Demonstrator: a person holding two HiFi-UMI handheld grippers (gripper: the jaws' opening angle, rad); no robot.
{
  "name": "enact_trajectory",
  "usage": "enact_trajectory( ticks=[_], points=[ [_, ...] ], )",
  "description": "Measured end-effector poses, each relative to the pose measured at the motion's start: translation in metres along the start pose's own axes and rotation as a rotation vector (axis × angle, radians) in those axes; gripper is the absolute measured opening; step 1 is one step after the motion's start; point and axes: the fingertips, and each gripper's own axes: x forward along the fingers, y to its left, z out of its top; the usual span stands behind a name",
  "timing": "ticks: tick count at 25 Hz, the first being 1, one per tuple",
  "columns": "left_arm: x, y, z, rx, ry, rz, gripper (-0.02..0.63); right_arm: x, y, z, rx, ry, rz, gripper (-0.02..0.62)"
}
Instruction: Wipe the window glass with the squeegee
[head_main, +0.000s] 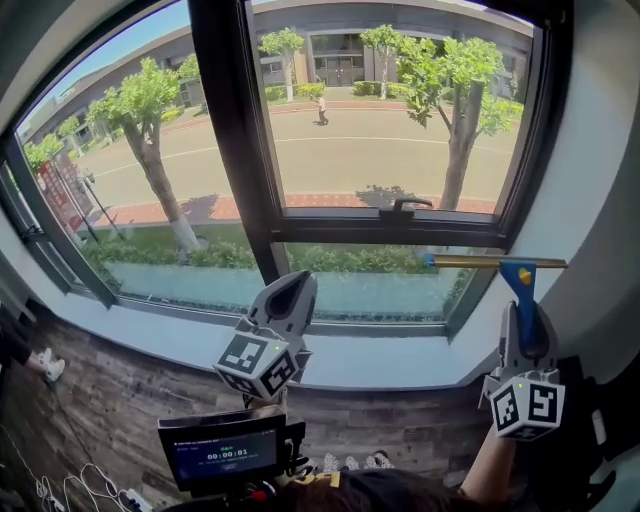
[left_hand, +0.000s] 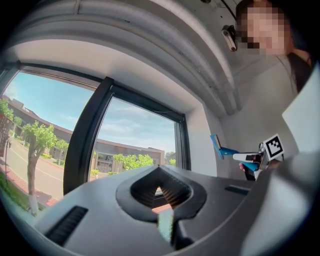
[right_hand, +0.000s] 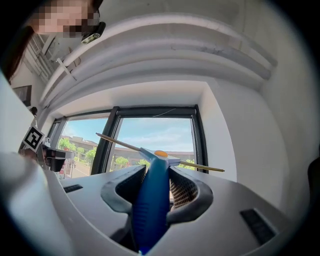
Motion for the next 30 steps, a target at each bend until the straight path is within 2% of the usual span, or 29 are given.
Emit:
enact_trajectory(
  ticks=[6,14,20,24,30],
  points=[
    [0.045,0.011,-0.004,0.006,-0.008,0.025,0.002,0.052,-0.019,-0.006,-0.024,-0.014,-0.006,0.143],
    [0.131,0.027,-0.006,0.021,-0.03,0.072,0.002,0.141,-0.058,-0.014,-0.035,-0.033,0.031,0.143],
    [0.168,0.029,-0.011,0.043,-0.033,0.089,0.002,0.178,-0.069,-0.024,-0.04,-0.031,0.049,0.143],
    [0.205,0.048,-0.016,0.033,-0.031,0.101,0.002,0.22,-0.077,-0.036,-0.047,-0.014,0.057,0.143],
    [0.241,0.073,-0.031,0.022,-0.011,0.09,0.002,0.25,-0.079,-0.04,-0.058,-0.026,0.026,0.143]
  ],
)
